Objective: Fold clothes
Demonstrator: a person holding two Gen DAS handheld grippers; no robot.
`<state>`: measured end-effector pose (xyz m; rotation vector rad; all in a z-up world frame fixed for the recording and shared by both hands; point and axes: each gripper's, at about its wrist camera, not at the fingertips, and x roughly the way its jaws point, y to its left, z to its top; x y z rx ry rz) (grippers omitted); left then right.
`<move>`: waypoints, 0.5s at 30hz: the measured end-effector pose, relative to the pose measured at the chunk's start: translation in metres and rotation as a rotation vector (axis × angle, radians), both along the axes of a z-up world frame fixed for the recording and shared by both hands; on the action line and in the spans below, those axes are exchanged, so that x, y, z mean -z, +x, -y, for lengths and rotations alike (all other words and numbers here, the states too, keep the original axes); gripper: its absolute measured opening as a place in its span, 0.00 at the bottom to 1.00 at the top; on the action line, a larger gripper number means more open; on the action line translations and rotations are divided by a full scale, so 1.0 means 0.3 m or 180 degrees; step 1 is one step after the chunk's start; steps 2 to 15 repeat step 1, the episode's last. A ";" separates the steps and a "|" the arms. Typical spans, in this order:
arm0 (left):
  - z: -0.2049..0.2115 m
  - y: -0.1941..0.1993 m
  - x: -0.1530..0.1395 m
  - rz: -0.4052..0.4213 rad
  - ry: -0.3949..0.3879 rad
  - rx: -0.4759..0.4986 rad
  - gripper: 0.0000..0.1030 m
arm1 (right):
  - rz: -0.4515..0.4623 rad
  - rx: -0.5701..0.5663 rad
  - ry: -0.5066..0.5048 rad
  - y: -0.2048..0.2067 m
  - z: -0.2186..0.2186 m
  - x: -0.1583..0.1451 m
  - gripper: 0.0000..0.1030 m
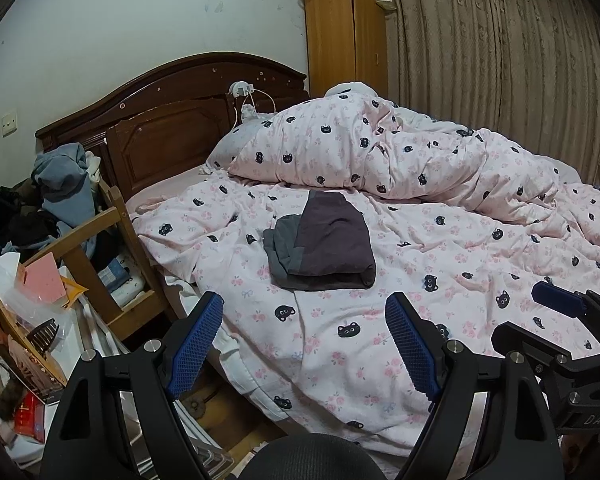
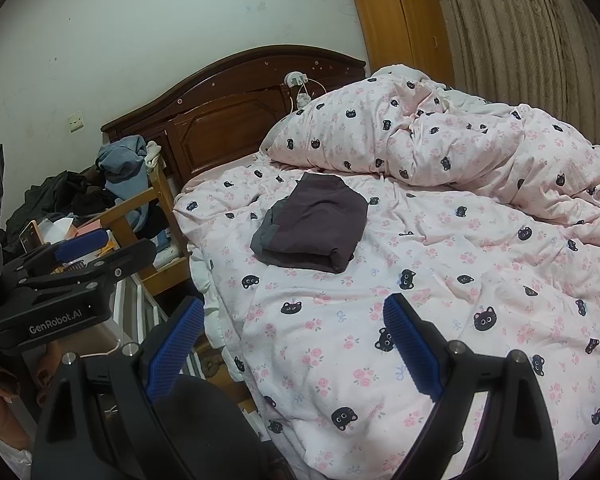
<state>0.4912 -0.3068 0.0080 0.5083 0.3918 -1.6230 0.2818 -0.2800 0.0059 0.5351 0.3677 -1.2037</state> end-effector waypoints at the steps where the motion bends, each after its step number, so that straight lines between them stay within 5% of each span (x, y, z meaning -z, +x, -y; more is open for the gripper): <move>1: 0.001 0.000 0.000 0.0001 0.0000 -0.0003 0.78 | 0.0002 0.0001 0.0001 -0.001 0.001 0.000 0.90; 15: 0.001 0.000 0.000 0.0001 0.0000 -0.0003 0.78 | 0.0002 0.0001 0.0001 -0.001 0.001 0.000 0.90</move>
